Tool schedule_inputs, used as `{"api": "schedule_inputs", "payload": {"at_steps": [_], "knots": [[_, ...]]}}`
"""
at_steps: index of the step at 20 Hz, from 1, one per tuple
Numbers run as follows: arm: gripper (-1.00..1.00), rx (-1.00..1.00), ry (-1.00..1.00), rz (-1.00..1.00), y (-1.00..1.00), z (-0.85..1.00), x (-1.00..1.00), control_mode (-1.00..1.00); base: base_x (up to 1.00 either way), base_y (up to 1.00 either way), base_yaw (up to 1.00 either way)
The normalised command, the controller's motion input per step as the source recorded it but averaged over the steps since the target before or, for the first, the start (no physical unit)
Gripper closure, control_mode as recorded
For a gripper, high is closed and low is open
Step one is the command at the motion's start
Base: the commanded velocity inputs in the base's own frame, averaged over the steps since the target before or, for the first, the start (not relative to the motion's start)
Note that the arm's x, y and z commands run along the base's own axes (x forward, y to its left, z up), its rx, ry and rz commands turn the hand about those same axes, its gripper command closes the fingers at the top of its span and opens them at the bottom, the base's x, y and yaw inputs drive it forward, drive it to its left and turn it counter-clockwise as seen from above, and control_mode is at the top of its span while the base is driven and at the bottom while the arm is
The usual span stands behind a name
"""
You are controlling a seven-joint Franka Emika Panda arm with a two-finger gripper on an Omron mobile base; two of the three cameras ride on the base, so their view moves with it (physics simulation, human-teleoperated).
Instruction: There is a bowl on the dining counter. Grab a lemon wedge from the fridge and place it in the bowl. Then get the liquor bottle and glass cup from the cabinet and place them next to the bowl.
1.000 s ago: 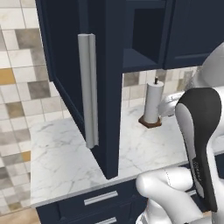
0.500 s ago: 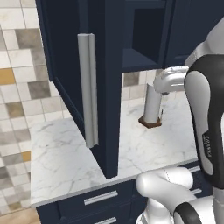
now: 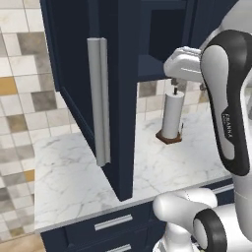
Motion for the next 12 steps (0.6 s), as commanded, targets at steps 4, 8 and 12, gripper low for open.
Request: {"api": "schedule_inputs", "payload": {"at_steps": [4,8,12], "knots": [[-1.0,0.26,-0.09,-0.17,0.0,0.0,0.29,-1.0,0.0,0.0,0.0],[-1.0,0.24,-0.07,-0.15,0.0,0.03,0.37,-1.0,0.0,0.0,0.0],[-1.0,0.2,-0.01,0.0,0.0,0.2,0.74,-1.0,0.0,0.0,0.0]]}}
